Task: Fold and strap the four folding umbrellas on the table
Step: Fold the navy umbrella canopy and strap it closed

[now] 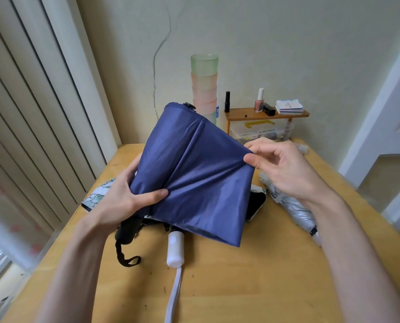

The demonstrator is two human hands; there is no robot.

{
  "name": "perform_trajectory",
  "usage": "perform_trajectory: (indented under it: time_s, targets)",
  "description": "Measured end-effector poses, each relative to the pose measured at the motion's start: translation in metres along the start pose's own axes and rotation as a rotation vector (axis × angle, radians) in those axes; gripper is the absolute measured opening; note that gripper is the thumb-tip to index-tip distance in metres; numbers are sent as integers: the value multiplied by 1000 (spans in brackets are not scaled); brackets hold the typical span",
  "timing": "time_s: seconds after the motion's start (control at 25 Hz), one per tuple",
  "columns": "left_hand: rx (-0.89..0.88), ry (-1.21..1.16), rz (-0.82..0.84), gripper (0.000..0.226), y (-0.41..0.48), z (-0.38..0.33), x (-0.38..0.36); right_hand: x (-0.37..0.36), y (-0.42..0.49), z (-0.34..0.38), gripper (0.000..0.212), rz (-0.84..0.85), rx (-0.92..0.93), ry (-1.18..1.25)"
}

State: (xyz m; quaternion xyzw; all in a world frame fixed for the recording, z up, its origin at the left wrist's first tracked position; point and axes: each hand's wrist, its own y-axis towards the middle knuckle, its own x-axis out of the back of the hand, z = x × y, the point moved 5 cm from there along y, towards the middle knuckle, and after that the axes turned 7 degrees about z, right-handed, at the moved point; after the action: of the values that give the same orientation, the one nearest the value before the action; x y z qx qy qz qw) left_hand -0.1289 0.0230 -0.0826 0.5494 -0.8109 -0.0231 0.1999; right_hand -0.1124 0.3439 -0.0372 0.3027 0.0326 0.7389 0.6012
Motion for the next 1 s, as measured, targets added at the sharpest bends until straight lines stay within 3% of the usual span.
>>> perform_trajectory:
  time_s: [0.16,0.32,0.48,0.6,0.84,1.0]
  targets:
    - [28,-29,-20,86,-1,2,-7,-10,-7,-1,12,121,-100,68]
    - [7,-23,-28,89,-1,0,-3,-6,-8,-5,31,148,-193,53]
    - [8,-37,-65,89,-3,4,6,6,-14,2,24,179,-171,-35]
    - [8,-19,-60,91,-2,4,5,4,-16,6,13,202,-132,64]
    - [-5,-19,-49,91,-1,0,1,-10,-16,3,25,268,-141,155]
    - [3,3,-56,94,-2,0,2,6,-11,-7,15,78,-245,-47]
